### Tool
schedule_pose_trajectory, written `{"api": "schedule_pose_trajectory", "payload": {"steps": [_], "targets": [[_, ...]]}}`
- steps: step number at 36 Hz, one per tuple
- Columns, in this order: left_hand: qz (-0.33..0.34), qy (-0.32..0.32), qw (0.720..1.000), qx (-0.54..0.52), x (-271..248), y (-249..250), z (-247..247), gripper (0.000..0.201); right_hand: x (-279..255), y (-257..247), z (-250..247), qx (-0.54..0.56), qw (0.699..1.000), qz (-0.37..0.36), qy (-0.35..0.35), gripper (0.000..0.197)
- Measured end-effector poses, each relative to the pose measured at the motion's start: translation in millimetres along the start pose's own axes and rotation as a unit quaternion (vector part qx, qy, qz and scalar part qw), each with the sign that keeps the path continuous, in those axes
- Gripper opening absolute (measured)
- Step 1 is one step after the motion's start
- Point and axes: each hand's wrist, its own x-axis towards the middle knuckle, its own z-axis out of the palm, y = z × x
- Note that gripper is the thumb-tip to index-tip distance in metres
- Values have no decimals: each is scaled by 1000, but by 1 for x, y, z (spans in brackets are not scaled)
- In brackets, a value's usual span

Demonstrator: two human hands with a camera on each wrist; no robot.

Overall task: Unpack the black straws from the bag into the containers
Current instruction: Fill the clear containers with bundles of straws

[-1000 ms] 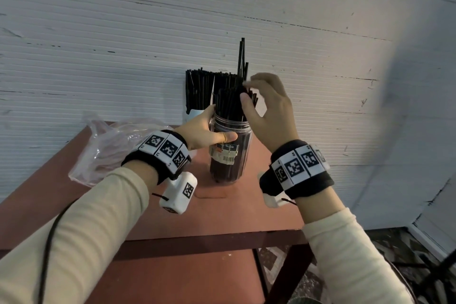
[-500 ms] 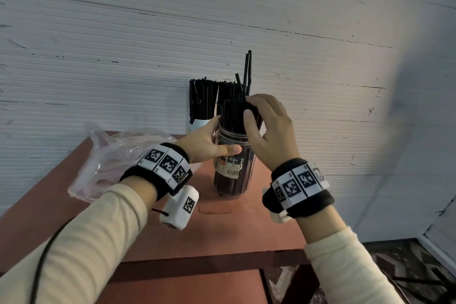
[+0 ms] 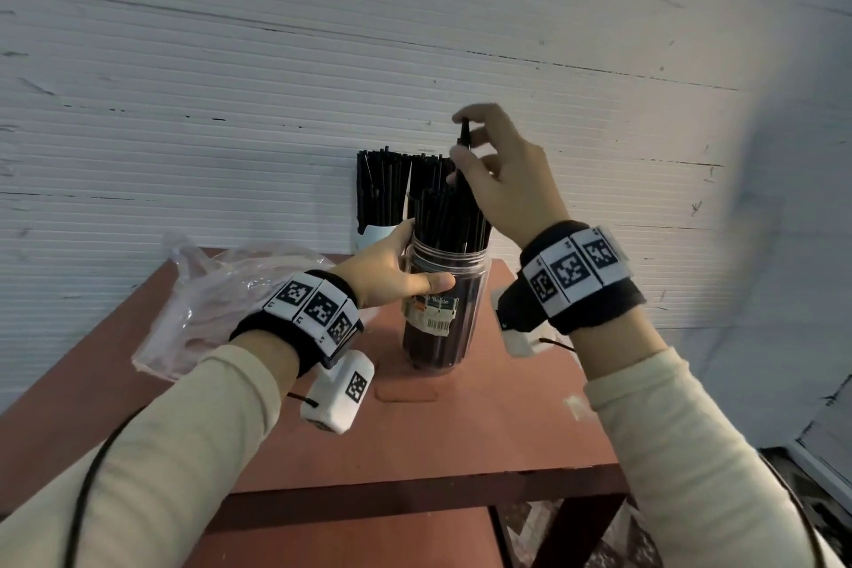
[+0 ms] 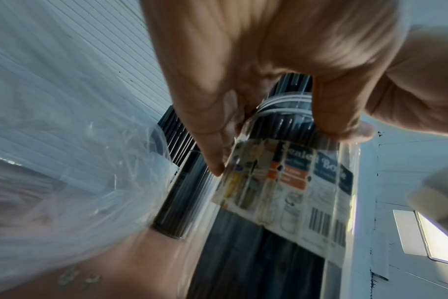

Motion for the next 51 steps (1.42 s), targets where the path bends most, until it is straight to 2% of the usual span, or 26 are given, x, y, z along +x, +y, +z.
{"api": "schedule_pose_trajectory", "payload": {"steps": [5, 8, 11, 13, 15, 19, 30, 35, 39, 43, 45, 48, 49, 51], "targets": [[3, -1, 1000, 0, 0, -1, 1, 107, -19, 9, 5, -15, 999, 16, 44, 16], [5, -1, 1000, 2, 0, 1, 1, 106, -23, 11, 7, -35, 997, -14, 68, 18], [10, -2, 1000, -2, 0, 2, 2, 106, -24, 10, 8, -55, 996, -60, 45, 34], [10, -1, 1000, -6, 0, 2, 2, 102, -26, 9, 11, -82, 994, -73, 15, 37], [9, 2, 1000, -4, 1, 2, 2, 97, -31, 9, 15, -100, 992, -70, 9, 34], [9, 6, 1000, -19, 0, 1, 2, 103, -44, 12, 25, -122, 989, -69, 37, 29], [2, 18, 1000, -8, -2, -1, 3, 104, -51, 6, 24, -141, 989, -51, 19, 45], [14, 25, 1000, -11, -2, 0, 4, 103, -57, 11, 31, -150, 985, -77, 45, 38], [20, 35, 999, -19, -5, 0, 6, 101, -58, 11, 36, -158, 982, -71, 75, 33], [14, 42, 999, -24, -5, 0, 8, 100, -57, 7, 36, -178, 979, -65, 71, 33], [0, 49, 999, -24, -6, -1, 9, 102, -55, 3, 29, -179, 981, -57, 53, 38], [-13, 49, 999, -1, -7, 0, 8, 107, -53, 2, 14, -139, 990, -13, 34, 58], [-15, 49, 999, 9, -7, 1, 8, 101, -53, 4, 9, -125, 992, 8, 31, 66], [-9, 57, 998, 27, -8, 2, 6, 75, -56, 10, 1, -97, 993, 63, 14, 79]]}}
